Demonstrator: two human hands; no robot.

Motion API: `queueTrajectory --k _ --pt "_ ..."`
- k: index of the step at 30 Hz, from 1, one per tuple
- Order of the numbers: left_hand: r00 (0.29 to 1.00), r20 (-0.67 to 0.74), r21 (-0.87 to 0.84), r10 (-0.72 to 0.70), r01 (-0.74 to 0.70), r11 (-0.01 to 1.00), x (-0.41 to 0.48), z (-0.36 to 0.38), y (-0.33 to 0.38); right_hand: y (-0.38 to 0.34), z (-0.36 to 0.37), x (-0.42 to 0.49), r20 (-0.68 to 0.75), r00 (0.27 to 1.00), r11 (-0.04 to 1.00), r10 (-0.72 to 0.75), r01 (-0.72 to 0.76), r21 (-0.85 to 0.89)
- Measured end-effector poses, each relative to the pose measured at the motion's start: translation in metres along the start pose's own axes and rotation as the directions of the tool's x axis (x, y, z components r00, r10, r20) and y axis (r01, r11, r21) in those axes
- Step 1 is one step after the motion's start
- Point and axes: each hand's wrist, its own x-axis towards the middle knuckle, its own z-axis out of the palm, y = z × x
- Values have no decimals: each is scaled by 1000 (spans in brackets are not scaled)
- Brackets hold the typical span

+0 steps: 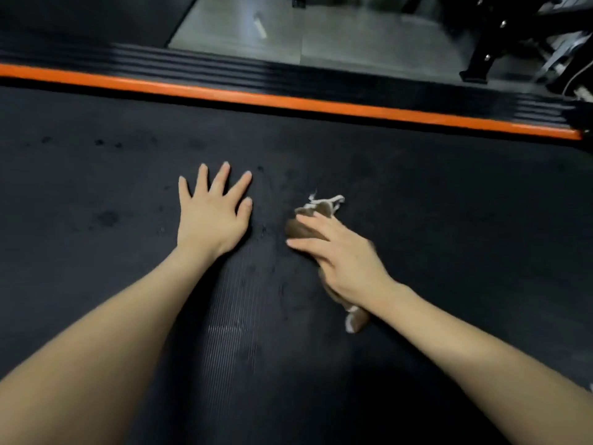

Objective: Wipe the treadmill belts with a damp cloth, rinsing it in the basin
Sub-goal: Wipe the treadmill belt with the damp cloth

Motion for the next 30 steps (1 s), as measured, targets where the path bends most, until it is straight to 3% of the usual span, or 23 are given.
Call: queueTrajectory --k 1,3,5,7,8,10,13,16,19,24,30 --pt "1000 -2 -5 4 -4 1000 0 0 -1 7 -12 -26 30 999 999 12 -11 -39" --pt "1000 -11 -11 5 -6 1000 0 -1 -1 37 -41 -72 -11 984 978 178 -178 -112" --pt "1000 -19 -16 2 -3 1000 1 -1 1 64 -69 -104 -110 900 891 421 -433 -135" --pt "1000 -2 -14 -6 6 1000 1 -1 3 64 -68 -109 -201 812 809 548 -575 -120" --pt "1000 6 -10 -6 6 1000 2 -2 4 49 -57 -99 -228 802 802 552 -585 -118" --pt "1000 9 -16 -10 10 1000 2 -4 4 1 -24 -67 -232 864 873 448 -478 -94" --pt "999 -27 -141 -21 17 990 -7 -11 5 -71 16 -37 -131 953 959 273 -280 -37" --pt "999 -40 -193 7 -15 981 -42 -14 9 -82 9 -58 -47 967 967 252 -249 63" --pt "994 7 -137 113 -111 984 -89 -14 14 -64 -22 -111 -25 956 955 292 -290 57" --pt "971 56 -46 234 -232 972 -142 -11 27 -18 -76 -178 -51 807 809 588 -587 44" --pt "978 40 -28 206 -205 978 -146 -7 25 -32 -107 -166 52 817 790 575 -570 227"
